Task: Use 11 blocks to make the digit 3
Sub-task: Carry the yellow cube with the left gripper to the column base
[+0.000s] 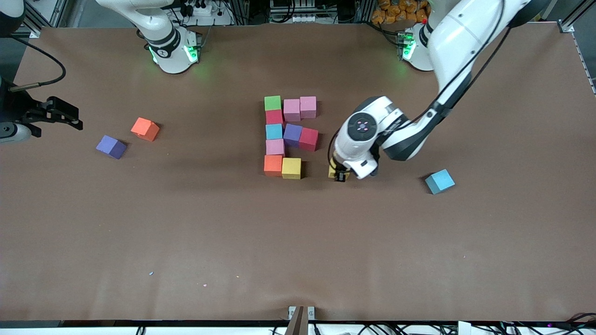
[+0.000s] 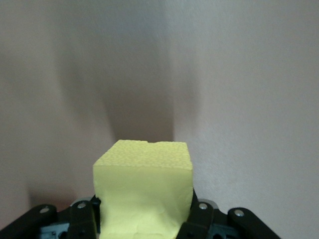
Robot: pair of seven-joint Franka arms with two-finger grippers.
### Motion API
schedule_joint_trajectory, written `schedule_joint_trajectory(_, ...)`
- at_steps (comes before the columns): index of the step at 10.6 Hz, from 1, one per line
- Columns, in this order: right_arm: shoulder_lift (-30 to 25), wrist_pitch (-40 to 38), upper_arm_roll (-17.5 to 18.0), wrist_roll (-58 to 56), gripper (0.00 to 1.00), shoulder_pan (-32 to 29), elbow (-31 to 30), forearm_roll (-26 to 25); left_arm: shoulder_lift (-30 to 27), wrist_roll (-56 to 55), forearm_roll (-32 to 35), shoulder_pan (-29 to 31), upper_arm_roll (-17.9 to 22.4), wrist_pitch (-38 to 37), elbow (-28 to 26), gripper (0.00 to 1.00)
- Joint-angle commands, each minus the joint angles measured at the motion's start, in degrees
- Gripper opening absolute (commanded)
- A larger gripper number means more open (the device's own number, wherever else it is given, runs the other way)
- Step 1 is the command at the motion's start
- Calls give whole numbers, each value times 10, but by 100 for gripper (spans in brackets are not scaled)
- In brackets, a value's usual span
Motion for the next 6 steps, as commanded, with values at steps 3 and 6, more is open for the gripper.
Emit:
schedule_joint_trajectory(3, -11, 1, -3, 2, 100, 3, -6, 7, 45, -28, 6, -90, 43, -18, 67, 0)
schedule_joint_trajectory(6, -11, 1, -3, 2, 100, 3, -6, 6, 46, -3, 15, -104, 44, -18, 63, 0)
